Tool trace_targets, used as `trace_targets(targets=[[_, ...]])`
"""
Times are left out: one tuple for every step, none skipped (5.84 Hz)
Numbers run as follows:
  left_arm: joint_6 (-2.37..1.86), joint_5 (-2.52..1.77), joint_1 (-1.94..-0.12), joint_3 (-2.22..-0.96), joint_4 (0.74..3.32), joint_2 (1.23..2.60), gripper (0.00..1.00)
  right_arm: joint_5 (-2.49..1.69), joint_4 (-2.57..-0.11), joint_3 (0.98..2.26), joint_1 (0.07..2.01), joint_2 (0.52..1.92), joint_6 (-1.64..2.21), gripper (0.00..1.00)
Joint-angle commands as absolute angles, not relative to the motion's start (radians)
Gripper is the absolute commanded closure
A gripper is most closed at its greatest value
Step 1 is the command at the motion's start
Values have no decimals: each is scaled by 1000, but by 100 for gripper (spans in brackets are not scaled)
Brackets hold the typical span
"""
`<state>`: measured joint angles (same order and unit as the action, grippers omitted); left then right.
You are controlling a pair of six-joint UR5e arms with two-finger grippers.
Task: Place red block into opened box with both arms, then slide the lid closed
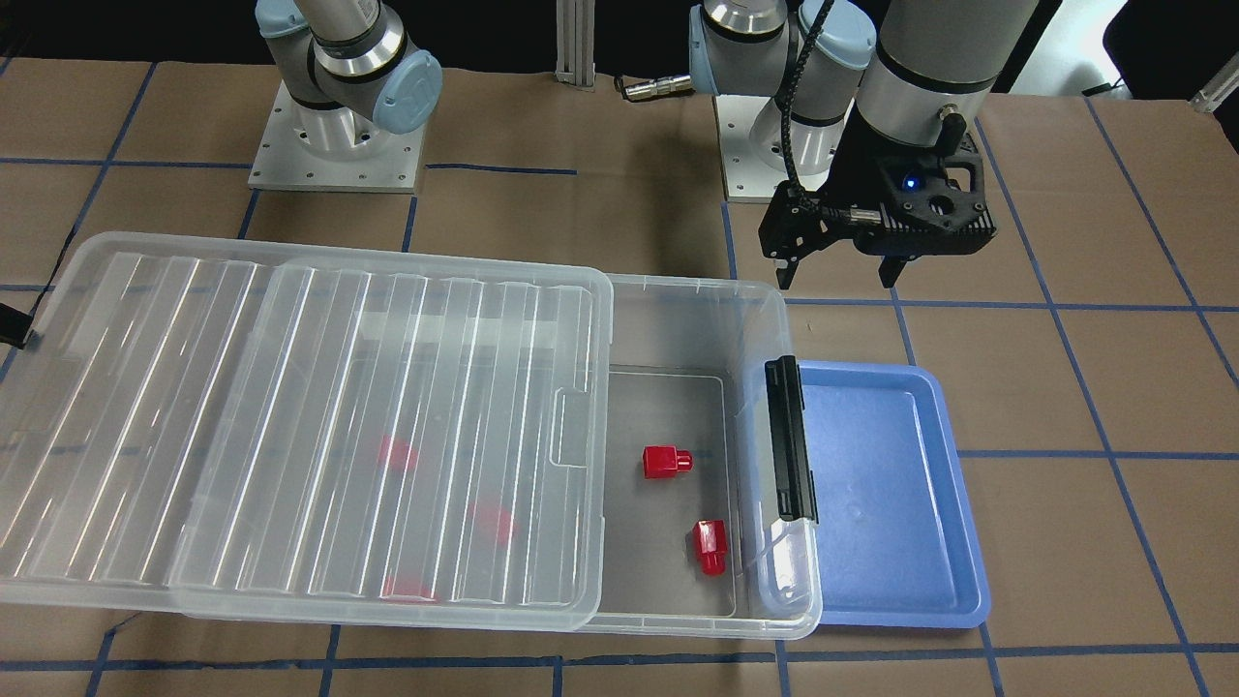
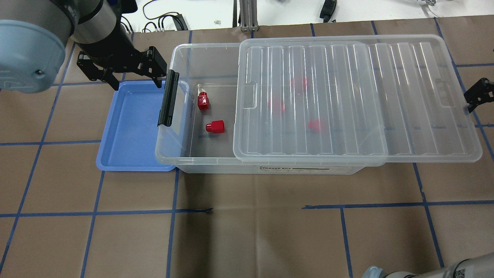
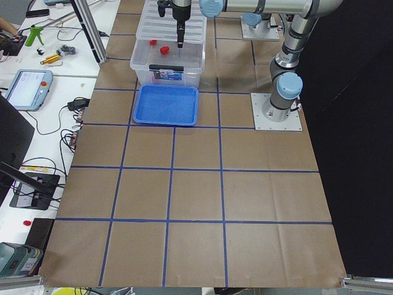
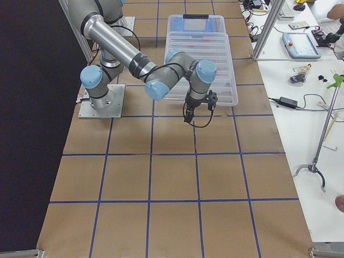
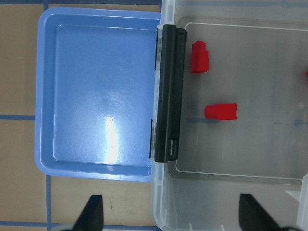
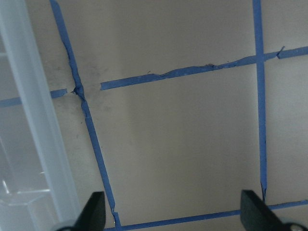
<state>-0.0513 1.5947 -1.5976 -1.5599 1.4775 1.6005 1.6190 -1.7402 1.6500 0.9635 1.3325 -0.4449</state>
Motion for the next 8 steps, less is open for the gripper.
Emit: trace_targets(targets=[[-37, 1594, -1597, -1562, 1477, 1600, 2, 1589, -1732, 1652, 1003, 1333, -440, 0], [-35, 1594, -1597, -1562, 1477, 1600, 2, 1588, -1730, 1652, 1037, 1333, -440, 0], [-34, 1594, -1597, -1562, 1477, 1600, 2, 1588, -1729, 1652, 1058, 1335, -439, 0], [-34, 1594, -1597, -1562, 1477, 1600, 2, 1572, -1721, 1652, 1075, 1335, -437, 0], [-34, 1594, -1597, -1562, 1477, 1600, 2, 1545, -1691, 1652, 1106, 1336, -433, 0], [-34, 1595, -1597, -1562, 1477, 1600, 2, 1543, -1681, 1654, 1132, 1356, -379, 0], [-34, 1594, -1597, -1562, 1477, 1600, 2, 1540, -1686, 1690, 1167, 1373, -356, 0], [-34, 1594, -1597, -1562, 1477, 1600, 2, 1540, -1692, 1715, 1178, 1391, -356, 0]])
